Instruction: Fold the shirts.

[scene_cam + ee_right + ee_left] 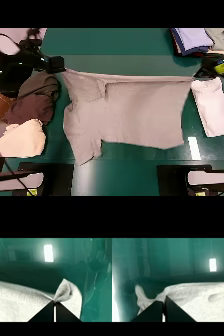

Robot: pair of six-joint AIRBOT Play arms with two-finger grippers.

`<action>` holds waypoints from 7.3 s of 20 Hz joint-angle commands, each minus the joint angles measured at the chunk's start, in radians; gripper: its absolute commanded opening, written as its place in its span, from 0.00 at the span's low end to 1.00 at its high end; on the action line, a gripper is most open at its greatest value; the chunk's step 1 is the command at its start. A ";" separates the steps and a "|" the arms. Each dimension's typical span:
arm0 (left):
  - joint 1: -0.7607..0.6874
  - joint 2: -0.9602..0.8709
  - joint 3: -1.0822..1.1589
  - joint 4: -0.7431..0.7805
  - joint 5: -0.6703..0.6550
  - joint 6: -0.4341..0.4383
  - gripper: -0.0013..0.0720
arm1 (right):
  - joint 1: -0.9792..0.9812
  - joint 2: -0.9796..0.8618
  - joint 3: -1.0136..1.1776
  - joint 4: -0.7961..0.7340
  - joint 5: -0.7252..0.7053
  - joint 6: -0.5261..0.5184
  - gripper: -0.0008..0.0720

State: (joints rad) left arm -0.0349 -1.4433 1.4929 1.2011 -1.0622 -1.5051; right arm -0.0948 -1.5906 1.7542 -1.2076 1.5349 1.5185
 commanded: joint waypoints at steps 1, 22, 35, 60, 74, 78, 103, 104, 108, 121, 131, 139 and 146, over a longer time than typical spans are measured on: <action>0.001 -0.134 0.007 -0.004 0.146 0.021 0.05 | 0.017 -0.185 0.083 0.012 -0.079 -0.010 0.03; 0.000 0.008 -0.229 0.086 -0.180 0.087 0.74 | -0.004 0.088 -0.344 0.084 -0.125 -0.082 0.53; 0.000 0.457 -0.963 -0.159 0.001 0.026 0.74 | 0.002 0.409 -0.607 0.091 -0.171 -0.084 0.53; 0.000 0.530 -0.974 -0.297 -0.053 0.133 0.04 | -0.162 0.483 -1.197 0.167 -0.281 -0.117 0.64; 0.000 0.790 -0.890 -0.238 -0.460 -0.009 0.04 | -0.018 0.788 -0.974 -0.124 0.019 -0.044 0.03; 0.000 0.761 -0.778 -0.159 -0.277 0.003 0.04 | 0.045 0.666 -0.843 -0.122 -0.032 -0.042 0.03; -0.031 0.093 -0.357 -0.222 0.051 0.122 0.06 | -0.247 -0.029 -0.504 0.175 -0.100 -0.224 0.82; -0.056 0.092 -0.357 -0.226 0.070 0.122 0.06 | -0.256 -0.044 -0.528 0.198 -0.099 -0.250 0.82; -0.177 0.089 -0.357 -0.230 0.161 0.072 0.05 | -0.218 -0.111 -0.589 0.352 -0.169 -0.309 0.80; -0.501 -0.292 -0.051 -0.322 0.229 0.054 0.04 | 0.029 0.106 -0.267 0.352 -0.073 -0.224 0.03; -0.545 -0.428 0.063 -0.321 0.185 0.017 0.04 | 0.314 0.196 -0.001 0.352 -0.069 -0.119 0.03; -0.446 -0.363 0.076 -0.263 0.077 0.021 0.04 | 0.505 0.179 0.023 0.436 -0.148 -0.122 0.03; -0.112 0.086 0.076 0.056 0.009 0.020 0.05 | 0.830 0.010 0.023 0.587 -0.338 -0.268 0.03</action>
State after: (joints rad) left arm -0.2695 -1.5150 1.5677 1.1275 -1.0283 -1.4868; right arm 0.5964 -1.5089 1.7756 -0.6777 1.3022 1.3231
